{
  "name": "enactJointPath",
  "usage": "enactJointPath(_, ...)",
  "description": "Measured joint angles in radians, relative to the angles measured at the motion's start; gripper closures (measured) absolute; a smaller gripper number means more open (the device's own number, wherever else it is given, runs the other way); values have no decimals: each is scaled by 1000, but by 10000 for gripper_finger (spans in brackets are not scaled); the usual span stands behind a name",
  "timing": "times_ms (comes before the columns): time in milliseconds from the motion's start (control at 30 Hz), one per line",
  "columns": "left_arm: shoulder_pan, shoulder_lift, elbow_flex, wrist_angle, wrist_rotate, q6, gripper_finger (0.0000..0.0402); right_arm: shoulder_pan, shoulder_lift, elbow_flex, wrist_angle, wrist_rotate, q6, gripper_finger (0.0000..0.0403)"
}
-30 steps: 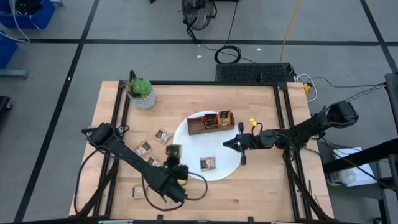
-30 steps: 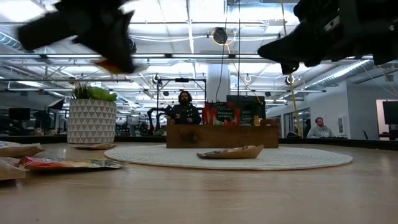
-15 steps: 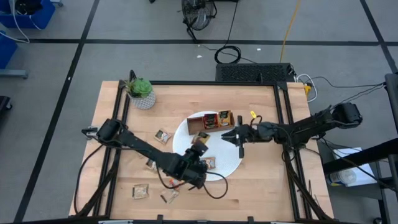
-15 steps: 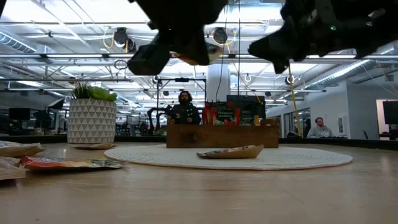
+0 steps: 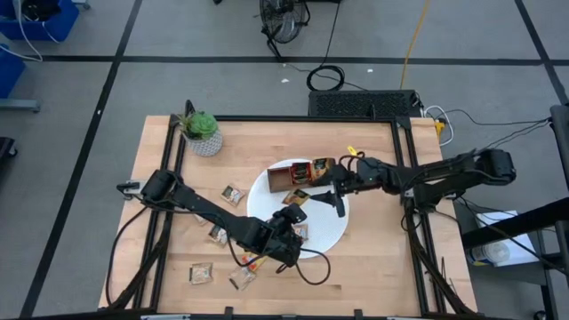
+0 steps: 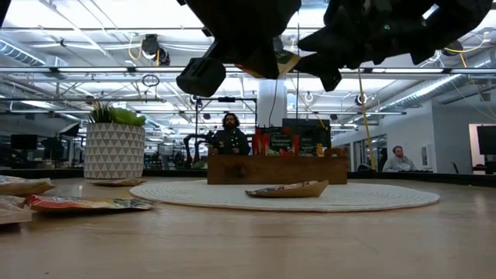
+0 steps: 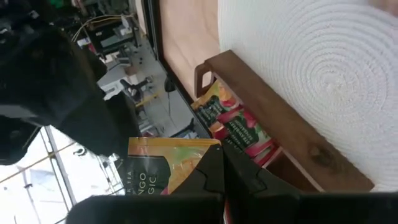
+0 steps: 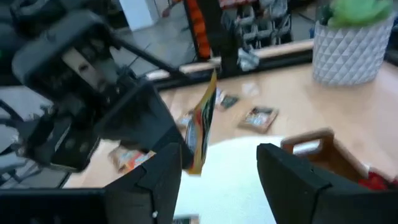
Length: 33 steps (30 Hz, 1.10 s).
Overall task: Pick & Place Tea
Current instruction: Put the yellow tea bag into the right section of the wooden organizer
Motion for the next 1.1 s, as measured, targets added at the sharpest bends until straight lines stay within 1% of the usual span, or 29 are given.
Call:
enactJointPath(300, 2, 0, 0, 11, 17, -22, 401, 0, 96, 49, 26, -1, -9, 230)
enactJointPath(433, 2, 0, 0, 12, 32, -27, 401, 0, 137, 64, 45, -55, -9, 237)
enactJointPath(500, 3, 0, 0, 12, 39, -34, 401, 1, 149, 68, 60, -61, -10, 247)
enactJointPath(567, 3, 0, 0, 11, 45, -52, 401, 0, 148, 68, 60, -66, -18, 264)
enactJointPath(633, 2, 0, 0, 9, 48, -65, 401, 0, 145, 68, 60, -53, -32, 290)
enactJointPath(767, 2, 0, 0, -6, 48, -93, 401, 0, 116, 68, 79, -54, -38, 355)
enactJointPath(833, 2, 0, 0, -16, 51, -101, 401, 0, 110, 68, 76, -82, -52, 387)
enactJointPath(867, 2, 0, 0, -16, 53, -103, 401, 0, 111, 68, 74, -104, -59, 395)
enactJointPath(933, 2, 1, 0, -16, 56, -103, 401, 0, 111, 68, 62, -130, -58, 397)
enactJointPath(1100, 2, 2, 0, -16, 56, -101, 401, 0, 111, 68, 1, -130, -72, 402)
